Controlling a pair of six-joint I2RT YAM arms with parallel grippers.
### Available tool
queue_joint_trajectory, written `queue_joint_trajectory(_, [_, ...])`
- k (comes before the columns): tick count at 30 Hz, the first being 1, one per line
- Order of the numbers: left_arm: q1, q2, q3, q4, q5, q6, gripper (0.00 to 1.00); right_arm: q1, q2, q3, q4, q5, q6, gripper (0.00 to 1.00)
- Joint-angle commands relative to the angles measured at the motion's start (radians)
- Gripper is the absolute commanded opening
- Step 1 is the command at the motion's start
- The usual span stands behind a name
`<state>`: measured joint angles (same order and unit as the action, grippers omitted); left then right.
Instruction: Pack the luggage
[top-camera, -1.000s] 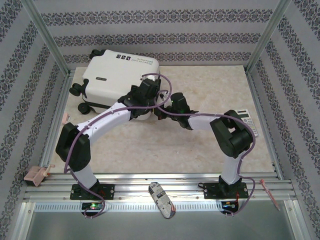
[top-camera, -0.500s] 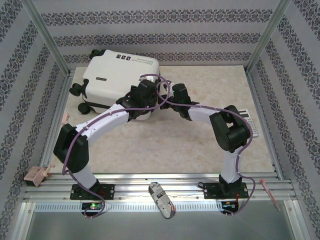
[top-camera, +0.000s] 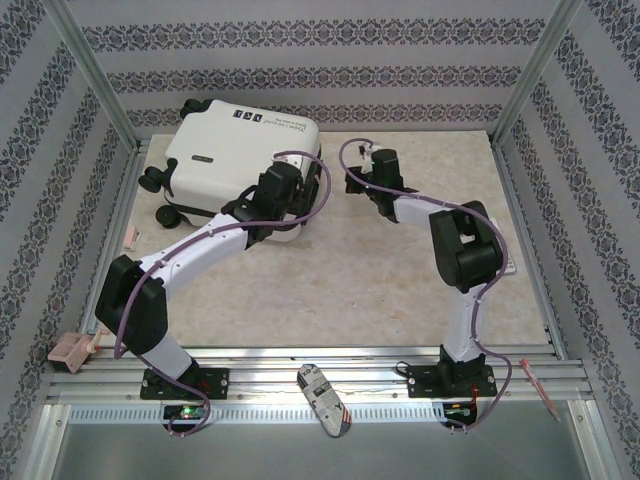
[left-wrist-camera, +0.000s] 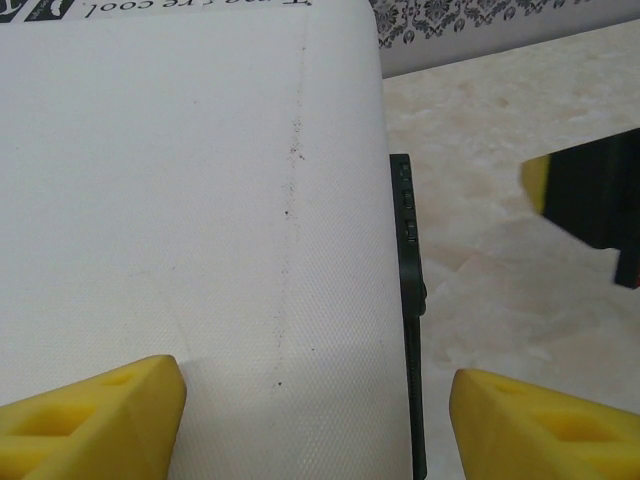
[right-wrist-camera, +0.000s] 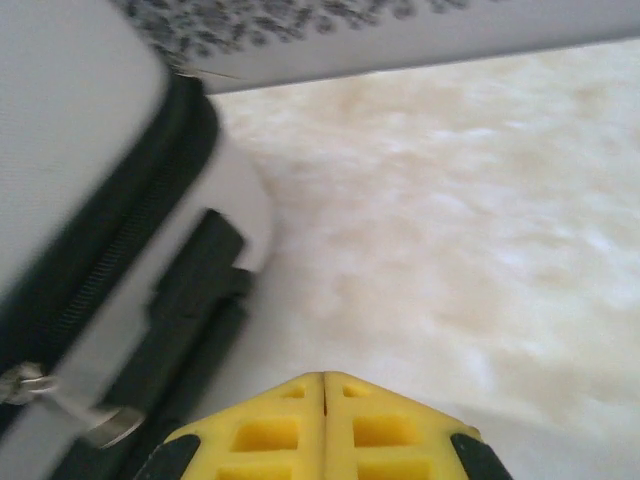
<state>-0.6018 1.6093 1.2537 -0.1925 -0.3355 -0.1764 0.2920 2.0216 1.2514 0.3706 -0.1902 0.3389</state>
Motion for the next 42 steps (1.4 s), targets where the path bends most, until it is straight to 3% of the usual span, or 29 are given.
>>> queue_joint_trajectory(1, [0.002, 0.062, -0.121, -0.426, 0.098, -0.052, 0.7, 0.009, -0.082, -0.107, 0.096, -0.039, 0.0, 0.0])
queue_joint_trajectory(7, [-0.019, 0.004, -0.138, -0.464, 0.145, -0.061, 0.69, 0.01, -0.085, -0.169, 0.223, -0.376, -0.066, 0.0])
queue_joint_trajectory(11, [-0.036, -0.056, -0.166, -0.499, 0.138, -0.088, 0.69, 0.018, -0.085, -0.193, 0.276, -0.43, -0.086, 0.0])
queue_joint_trajectory(15, [-0.046, -0.132, -0.202, -0.485, 0.19, -0.094, 0.69, 0.029, -0.073, -0.208, 0.335, -0.499, -0.106, 0.14])
queue_joint_trajectory(22, [-0.052, -0.22, -0.224, -0.455, 0.256, -0.078, 0.7, 0.071, -0.107, -0.273, 0.356, -0.5, -0.198, 0.27])
queue_joint_trajectory(26, [-0.052, -0.243, -0.181, -0.449, 0.222, -0.076, 0.73, 0.085, -0.126, -0.285, 0.326, -0.5, -0.2, 0.33])
queue_joint_trajectory(40, [-0.007, -0.195, 0.032, -0.461, 0.061, -0.099, 0.87, 0.105, -0.17, -0.3, 0.216, -0.486, -0.242, 0.34])
queue_joint_trajectory(42, [0.012, -0.201, 0.048, -0.468, 0.038, -0.105, 0.88, 0.09, -0.169, -0.291, 0.23, -0.47, -0.199, 0.4])
